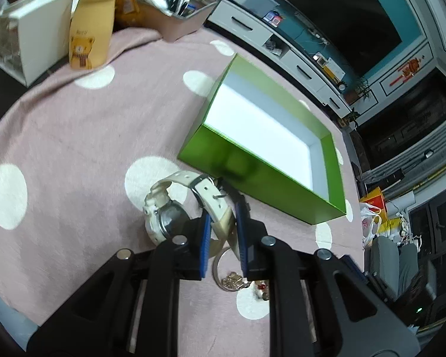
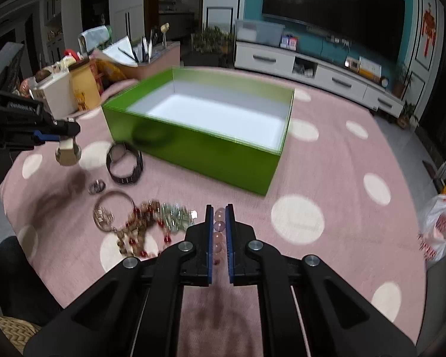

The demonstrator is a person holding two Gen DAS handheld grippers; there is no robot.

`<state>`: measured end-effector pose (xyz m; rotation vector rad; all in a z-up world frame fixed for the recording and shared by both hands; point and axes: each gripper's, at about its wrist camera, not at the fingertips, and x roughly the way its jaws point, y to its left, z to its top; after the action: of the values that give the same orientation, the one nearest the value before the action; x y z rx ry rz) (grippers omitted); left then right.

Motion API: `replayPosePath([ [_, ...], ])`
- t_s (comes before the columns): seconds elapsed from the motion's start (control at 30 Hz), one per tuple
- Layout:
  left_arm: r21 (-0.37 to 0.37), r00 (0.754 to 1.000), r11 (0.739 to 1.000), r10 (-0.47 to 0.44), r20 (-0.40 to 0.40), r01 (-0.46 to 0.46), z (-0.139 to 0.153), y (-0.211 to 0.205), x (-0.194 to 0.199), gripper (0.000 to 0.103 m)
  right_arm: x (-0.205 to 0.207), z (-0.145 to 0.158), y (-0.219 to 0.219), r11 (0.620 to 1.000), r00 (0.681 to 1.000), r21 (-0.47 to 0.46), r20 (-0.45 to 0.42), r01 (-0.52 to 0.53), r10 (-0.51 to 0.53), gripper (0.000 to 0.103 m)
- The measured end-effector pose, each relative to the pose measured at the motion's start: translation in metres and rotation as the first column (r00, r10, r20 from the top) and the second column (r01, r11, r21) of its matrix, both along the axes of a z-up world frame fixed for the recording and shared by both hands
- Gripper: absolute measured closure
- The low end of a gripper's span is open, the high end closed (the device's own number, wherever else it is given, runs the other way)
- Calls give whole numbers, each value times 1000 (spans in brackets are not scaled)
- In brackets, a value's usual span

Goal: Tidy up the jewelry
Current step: 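Carry the watch into the green box and open the left gripper while the right releases the pink bracelet there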

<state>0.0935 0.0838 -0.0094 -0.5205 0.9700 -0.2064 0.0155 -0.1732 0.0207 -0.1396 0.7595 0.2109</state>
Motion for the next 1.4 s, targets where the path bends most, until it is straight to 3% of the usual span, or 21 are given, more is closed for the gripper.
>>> replayPosePath([
  [0.33,60,995,997,-55,89,50,46,-18,16,88,30,51,-6,1000,993,20,122,2,-5,96],
  [0.57,121,987,989,-103,122,89,64,-40,48,88,60,64,0,999,989,34,147,-20,15,96],
  [0.73,158,986,980,-136,99,119,59,-58,76,88,90,55,6,999,993,38,112,-32,28,96],
  [1.07,204,989,968,-150,4,146,19,-76,122,87,137,14,9,999,1000,41,-2,-3,3,96],
  [1.1,207,989,967,-149,-2,146,17,-76,123,85,140,11,6,999,1000,52,-12,3,-2,94],
  [1.17,215,990,967,-140,-15,140,12,-76,127,75,143,6,0,996,999,86,-32,33,-30,80],
  [1.23,215,991,967,-135,-6,133,11,-74,127,47,139,9,-5,994,999,102,-17,43,-42,70],
  [1.33,223,992,967,-127,13,121,15,-70,124,43,130,17,-14,992,998,110,18,64,-67,59],
  [1.4,218,993,970,-116,22,108,19,-66,121,40,123,22,-22,989,996,127,29,75,-79,58],
])
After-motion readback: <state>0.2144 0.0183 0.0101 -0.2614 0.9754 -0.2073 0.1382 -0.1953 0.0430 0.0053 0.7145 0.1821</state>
